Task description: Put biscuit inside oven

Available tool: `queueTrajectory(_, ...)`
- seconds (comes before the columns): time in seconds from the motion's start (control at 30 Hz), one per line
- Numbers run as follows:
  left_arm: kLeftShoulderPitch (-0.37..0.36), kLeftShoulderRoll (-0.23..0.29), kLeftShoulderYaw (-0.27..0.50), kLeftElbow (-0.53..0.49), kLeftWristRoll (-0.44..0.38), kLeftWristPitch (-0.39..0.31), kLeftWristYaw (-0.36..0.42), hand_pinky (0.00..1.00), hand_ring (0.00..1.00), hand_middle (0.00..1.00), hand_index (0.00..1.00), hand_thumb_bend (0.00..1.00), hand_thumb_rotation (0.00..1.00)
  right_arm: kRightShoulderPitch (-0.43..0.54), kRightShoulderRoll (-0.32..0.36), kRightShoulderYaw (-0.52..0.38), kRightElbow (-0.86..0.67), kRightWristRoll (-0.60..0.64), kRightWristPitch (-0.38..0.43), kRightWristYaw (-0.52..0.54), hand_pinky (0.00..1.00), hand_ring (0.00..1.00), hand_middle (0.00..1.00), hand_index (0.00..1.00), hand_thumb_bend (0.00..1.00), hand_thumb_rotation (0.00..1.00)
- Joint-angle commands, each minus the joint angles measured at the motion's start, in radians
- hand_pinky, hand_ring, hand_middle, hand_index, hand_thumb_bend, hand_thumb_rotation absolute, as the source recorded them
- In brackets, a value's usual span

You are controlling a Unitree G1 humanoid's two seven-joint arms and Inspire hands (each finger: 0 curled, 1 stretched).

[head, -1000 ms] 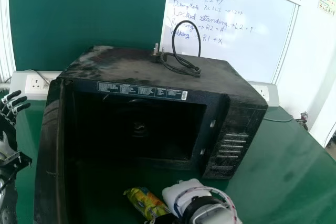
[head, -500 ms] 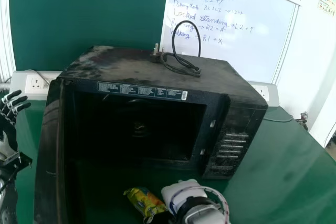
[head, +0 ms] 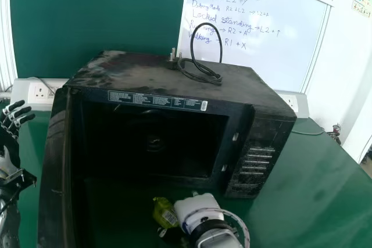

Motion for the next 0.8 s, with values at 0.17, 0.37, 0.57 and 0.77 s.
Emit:
queueTrajectory(0.17, 0.002, -0.005, -0.013, -0.014, 0.012, 0.013, 0.008, 0.47, 0.50, 0.52, 0.54, 0.87, 0.94, 0.029, 0.030, 0.027, 0.046, -0.025, 0.039, -0.066, 0.72, 0.83, 0.88, 0.88, 0.79, 0.26)
queueTrajectory(0.37, 0.002, -0.006, -0.015, -0.019, 0.013, 0.018, 0.012, 0.47, 0.50, 0.51, 0.53, 0.87, 0.95, 0.022, 0.029, 0.029, 0.060, -0.016, 0.040, -0.035, 0.73, 0.84, 0.90, 0.89, 0.81, 0.26)
queueTrajectory(0.57, 0.002, -0.003, -0.012, -0.024, 0.008, 0.024, 0.011, 0.48, 0.50, 0.52, 0.54, 0.88, 0.94, 0.011, -0.001, 0.013, 0.057, 0.009, 0.026, -0.029, 0.72, 0.83, 0.89, 0.87, 0.80, 0.25)
queueTrajectory(0.77, 0.003, 0.002, -0.010, -0.023, 0.008, 0.020, 0.004, 0.48, 0.50, 0.52, 0.54, 0.87, 0.95, 0.011, -0.031, -0.007, 0.046, 0.031, 0.021, -0.009, 0.73, 0.84, 0.89, 0.88, 0.81, 0.26)
